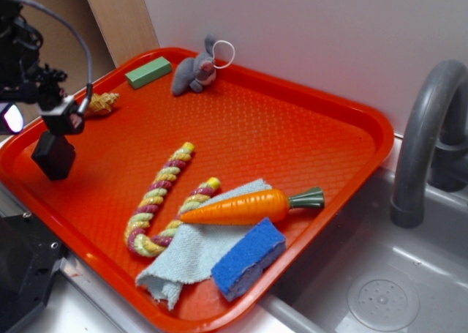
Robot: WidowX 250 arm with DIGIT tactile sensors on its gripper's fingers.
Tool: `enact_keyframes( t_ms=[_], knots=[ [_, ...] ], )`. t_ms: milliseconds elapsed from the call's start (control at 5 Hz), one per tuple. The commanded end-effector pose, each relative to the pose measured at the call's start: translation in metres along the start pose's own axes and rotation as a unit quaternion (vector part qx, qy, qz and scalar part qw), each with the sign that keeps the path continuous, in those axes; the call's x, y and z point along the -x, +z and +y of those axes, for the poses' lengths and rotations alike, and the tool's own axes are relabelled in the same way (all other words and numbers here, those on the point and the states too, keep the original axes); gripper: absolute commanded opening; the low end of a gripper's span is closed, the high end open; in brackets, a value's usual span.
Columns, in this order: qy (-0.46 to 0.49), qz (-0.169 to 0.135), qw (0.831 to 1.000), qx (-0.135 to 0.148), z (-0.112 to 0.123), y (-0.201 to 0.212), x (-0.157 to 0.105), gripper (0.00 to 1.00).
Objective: Grab the black box.
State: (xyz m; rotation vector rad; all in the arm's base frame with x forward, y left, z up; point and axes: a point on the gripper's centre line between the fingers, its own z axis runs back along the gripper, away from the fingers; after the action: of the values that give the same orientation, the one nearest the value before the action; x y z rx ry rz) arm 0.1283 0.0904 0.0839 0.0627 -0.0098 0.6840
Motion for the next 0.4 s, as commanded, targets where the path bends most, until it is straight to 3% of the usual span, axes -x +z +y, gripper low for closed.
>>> enact_keyframes(
  t_ms=[0, 200],
  knots=[
    [0.025, -0.023, 0.999, -0.003, 0.0291, -0.0049, 0.0005, 1.0],
    [0.02, -0.03, 0.999, -0.015, 0.0358, -0.0134, 0.0065, 1.0]
  ],
)
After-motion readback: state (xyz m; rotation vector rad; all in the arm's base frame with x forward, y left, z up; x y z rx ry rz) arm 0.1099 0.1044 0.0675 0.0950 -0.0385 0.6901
